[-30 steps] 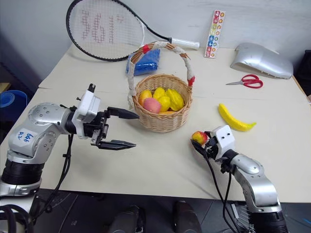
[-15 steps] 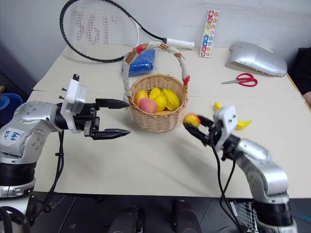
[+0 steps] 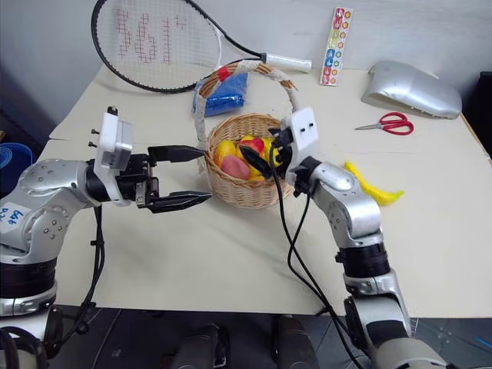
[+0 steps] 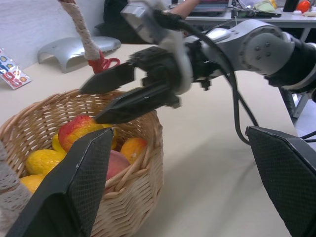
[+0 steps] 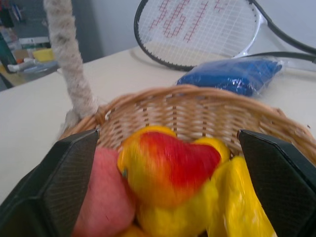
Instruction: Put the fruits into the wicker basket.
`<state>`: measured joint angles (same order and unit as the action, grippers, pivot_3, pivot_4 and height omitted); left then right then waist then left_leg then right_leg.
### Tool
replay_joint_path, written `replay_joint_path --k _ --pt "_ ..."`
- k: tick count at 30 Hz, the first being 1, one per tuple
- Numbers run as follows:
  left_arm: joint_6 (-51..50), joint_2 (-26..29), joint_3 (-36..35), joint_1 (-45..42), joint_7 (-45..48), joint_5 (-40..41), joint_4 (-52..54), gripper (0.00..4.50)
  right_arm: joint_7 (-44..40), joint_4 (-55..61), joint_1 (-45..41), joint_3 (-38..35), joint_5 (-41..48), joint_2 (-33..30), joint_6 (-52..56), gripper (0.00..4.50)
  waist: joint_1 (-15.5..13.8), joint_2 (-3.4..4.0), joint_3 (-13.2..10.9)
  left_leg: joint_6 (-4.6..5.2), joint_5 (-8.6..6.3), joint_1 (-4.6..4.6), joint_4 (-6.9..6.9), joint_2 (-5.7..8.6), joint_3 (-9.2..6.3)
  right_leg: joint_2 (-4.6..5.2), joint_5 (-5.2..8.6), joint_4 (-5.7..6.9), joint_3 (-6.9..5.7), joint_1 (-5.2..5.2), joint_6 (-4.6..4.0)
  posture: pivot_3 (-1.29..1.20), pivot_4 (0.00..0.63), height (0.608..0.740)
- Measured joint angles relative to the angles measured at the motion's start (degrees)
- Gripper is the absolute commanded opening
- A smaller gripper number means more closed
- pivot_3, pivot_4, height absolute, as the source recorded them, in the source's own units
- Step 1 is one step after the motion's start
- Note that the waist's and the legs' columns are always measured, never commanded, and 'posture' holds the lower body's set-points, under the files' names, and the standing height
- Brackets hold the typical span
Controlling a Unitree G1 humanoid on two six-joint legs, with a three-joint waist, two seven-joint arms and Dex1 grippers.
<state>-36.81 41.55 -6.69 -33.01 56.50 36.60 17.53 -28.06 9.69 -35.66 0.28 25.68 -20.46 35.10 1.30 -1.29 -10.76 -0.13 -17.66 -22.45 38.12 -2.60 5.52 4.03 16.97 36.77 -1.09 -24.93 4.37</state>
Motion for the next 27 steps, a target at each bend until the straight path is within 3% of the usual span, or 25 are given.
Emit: replay_joint_path --k 7,10,14,18,27 --pt "0.40 -0.74 1.54 -0.86 0.23 0.00 -0.28 4.50 -5.88 16.16 16.47 -18.45 11.03 -17.06 9.03 4.45 -1.03 0.00 0.00 0.10 -0.05 0.16 0.00 0.01 0.02 -0.10 -0.05 -0.78 -0.09 0.41 0.11 0.00 0.150 0.740" --pt "1.50 -0.54 2.47 -1.34 1.19 -0.72 -0.81 4.50 -14.93 14.38 30.20 -29.30 11.37 -27.64 9.92 4.45 -1.60 0.01 -0.01 0.23 -0.06 0.22 -0.06 0.05 0.03 -0.47 -0.08 -0.86 0.01 0.48 0.19 0.00 0.150 0.740" --pt "2.36 -1.02 3.26 -2.51 1.83 -0.92 -2.13 4.50 -25.03 8.88 38.48 -38.52 10.62 -35.36 7.45 4.45 -0.86 0.01 -0.01 0.33 0.03 0.47 -0.05 0.02 0.24 -0.62 -0.28 -0.79 0.20 0.58 0.27 0.00 0.150 0.740" --pt "2.54 -1.17 3.44 -2.63 2.29 -0.85 -2.09 4.50 -27.58 -0.79 36.18 -37.83 7.19 -37.06 2.41 4.45 0.36 -0.04 -0.04 0.32 0.04 1.14 -0.19 -0.04 0.32 -0.67 -0.28 -0.80 0.40 1.08 0.18 0.00 0.150 0.740" --pt "1.73 -2.45 4.27 -3.66 0.58 -0.01 0.51 4.50 -27.75 -22.74 11.32 -13.50 -4.25 -33.09 -7.19 4.45 0.43 -0.02 -0.05 -0.12 0.24 1.21 -0.22 -0.13 0.44 -0.70 -0.22 -0.79 0.56 1.06 0.18 0.00 0.150 0.740"
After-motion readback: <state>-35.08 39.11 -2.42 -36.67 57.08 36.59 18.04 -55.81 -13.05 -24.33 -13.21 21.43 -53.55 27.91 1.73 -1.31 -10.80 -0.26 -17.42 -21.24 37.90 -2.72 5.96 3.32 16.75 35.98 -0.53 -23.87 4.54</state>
